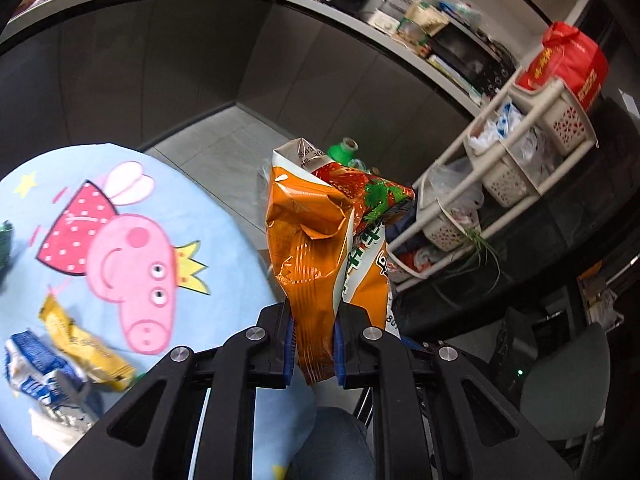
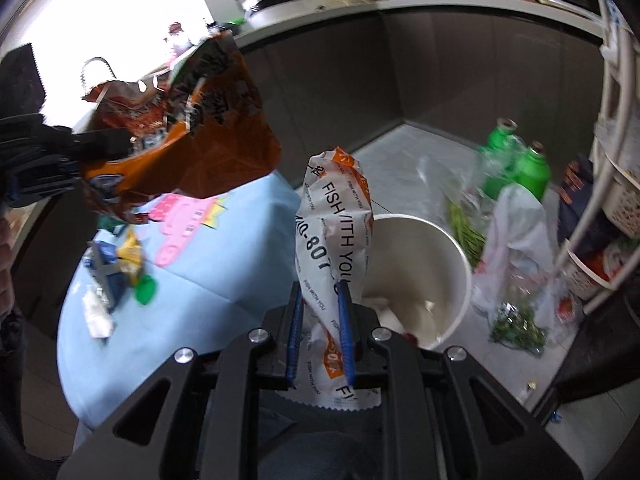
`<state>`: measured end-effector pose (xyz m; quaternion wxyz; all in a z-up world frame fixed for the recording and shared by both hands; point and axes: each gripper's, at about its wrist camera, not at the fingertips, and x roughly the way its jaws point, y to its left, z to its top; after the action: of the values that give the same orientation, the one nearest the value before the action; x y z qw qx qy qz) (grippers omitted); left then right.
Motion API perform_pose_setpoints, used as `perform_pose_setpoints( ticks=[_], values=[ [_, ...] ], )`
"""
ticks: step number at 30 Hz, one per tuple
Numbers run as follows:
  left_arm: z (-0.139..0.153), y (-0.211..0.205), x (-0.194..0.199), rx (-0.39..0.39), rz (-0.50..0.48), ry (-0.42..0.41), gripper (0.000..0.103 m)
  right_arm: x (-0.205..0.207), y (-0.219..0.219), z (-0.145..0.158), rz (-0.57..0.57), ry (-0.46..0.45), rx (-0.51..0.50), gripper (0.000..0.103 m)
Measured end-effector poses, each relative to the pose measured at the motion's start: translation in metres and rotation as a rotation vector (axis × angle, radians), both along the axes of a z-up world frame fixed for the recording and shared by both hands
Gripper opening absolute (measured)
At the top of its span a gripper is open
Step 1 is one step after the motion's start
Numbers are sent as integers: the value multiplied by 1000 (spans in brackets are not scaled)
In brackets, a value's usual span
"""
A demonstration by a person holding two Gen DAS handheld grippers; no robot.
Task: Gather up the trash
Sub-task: 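Carry both bags to the white bucket and open both grippers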
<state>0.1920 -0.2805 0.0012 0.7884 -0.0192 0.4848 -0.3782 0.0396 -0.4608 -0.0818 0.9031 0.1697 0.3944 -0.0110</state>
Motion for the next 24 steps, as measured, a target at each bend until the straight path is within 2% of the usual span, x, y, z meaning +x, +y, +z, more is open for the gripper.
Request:
perform_pose_setpoints(
  ticks=[6,13,19,21,23,24],
  values=[
    [-35,-43,2,69,-50,25,13,6,-27,-38,-69,76,19,18],
    [-75,-73,9,158,-52,42,14,16,-40,-63,-108,104,43,18],
    [-86,-87,9,185,-64,17,15,31,-46,-76,-110,118,48,18],
    [-84,-89,7,184,-59,-6,24,37,-47,-81,-105,120,42,20],
    [-79,-86,7,167,-53,-29,44,41,-45,-83,-100,125,20,27],
    [-77,-85,6,157,-48,-43,48,42,-44,-84,-99,124,8,37]
  ],
)
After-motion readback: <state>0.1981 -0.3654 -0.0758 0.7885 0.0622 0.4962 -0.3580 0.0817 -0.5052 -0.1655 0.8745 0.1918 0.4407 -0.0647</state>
